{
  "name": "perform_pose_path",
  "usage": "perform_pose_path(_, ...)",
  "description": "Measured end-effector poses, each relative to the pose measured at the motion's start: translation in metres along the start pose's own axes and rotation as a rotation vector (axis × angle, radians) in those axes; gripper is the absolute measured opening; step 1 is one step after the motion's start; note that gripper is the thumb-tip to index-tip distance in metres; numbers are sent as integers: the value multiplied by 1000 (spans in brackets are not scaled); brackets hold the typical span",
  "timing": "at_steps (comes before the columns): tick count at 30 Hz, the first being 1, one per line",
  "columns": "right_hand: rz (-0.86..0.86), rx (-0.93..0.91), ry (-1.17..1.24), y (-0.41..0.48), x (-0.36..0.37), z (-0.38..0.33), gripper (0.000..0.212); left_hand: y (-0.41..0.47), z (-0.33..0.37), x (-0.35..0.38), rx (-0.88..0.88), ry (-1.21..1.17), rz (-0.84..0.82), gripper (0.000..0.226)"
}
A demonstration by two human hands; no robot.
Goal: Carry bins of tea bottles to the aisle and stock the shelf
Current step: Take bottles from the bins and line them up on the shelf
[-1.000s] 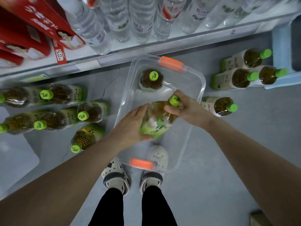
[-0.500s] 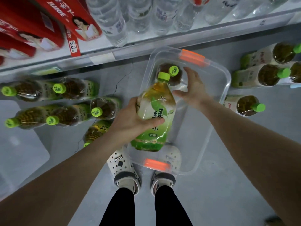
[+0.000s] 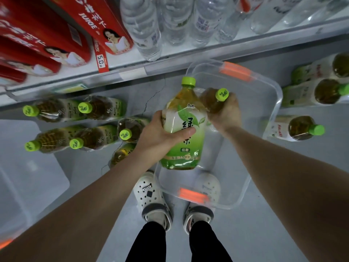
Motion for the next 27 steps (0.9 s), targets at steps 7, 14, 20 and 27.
perform_pose_path(7, 1, 228, 352, -126, -63, -6, 76, -75, 31, -14, -41, -65, 56, 96)
perform_pose_path(14, -95, 135, 486, -238, -165, -51, 51, -192, 97, -45, -30, -37, 86, 79)
perform_pose_path(20, -84, -47, 470, -320, -270, -130, 51, -303, 166, -78, 85, -76, 114, 92)
perform_pose_path(27, -65, -329, 295, -405, -364, -226, 61, -416, 219, -112, 240, -128, 183, 96)
Point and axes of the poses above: each hand's wrist, its own y-axis towards the middle knuckle, its own x-axis out of the palm, z = x × y, the point moved 1 cm from there along y, towards the middle knuckle, and after that the axes turned 8 degrees about -z, right-handed, at the moved point
